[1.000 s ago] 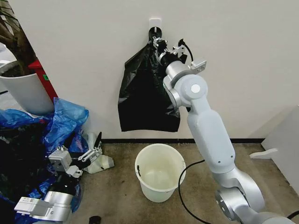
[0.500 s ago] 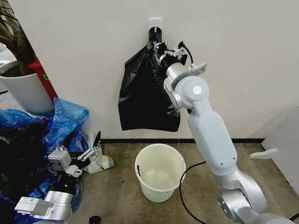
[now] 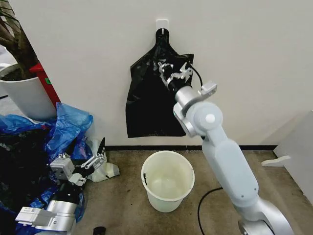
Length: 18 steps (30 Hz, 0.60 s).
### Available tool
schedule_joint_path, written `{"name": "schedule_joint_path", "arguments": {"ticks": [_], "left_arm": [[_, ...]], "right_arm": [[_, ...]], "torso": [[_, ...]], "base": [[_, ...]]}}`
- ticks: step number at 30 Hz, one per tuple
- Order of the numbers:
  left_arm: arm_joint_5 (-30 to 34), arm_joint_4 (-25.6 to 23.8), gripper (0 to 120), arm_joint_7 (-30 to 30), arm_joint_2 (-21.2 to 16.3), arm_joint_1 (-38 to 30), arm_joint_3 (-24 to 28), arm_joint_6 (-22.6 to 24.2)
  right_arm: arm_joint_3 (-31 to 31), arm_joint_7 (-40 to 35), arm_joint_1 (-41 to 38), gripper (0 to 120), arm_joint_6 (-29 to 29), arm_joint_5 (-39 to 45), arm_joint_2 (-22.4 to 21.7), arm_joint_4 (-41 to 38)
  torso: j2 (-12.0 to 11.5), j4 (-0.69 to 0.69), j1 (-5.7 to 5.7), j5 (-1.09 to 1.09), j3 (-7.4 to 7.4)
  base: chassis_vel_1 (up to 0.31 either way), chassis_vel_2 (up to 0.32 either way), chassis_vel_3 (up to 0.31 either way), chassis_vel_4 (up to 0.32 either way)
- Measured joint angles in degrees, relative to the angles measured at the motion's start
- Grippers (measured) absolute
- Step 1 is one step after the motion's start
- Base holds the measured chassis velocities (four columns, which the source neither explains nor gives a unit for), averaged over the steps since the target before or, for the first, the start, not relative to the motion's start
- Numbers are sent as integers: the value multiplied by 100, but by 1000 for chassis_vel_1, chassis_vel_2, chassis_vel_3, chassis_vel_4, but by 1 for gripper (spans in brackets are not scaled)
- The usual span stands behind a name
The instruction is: Place the garbage bag over the trash bin.
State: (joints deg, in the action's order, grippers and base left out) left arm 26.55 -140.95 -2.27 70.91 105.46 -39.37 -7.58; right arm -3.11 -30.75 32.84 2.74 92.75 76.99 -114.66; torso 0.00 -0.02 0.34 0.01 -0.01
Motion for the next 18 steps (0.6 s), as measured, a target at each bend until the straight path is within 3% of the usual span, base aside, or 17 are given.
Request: {"name": "schedule_joint_path", "arguments": {"ticks": [10, 18], "left_arm": [[-6, 11, 100, 15, -5, -32, 113, -17], [-10, 31, 100, 22, -46, -50, 137, 2]], "right_arm": [[56, 95, 1384, 0, 133, -55, -716, -829], [-26, 341, 2540, 0, 268, -491, -883, -1073]], "torso": [[0, -1, 0, 0, 0], [0, -1, 0, 0, 0]], "base": [[0, 0, 0, 0], [0, 0, 0, 0]]}}
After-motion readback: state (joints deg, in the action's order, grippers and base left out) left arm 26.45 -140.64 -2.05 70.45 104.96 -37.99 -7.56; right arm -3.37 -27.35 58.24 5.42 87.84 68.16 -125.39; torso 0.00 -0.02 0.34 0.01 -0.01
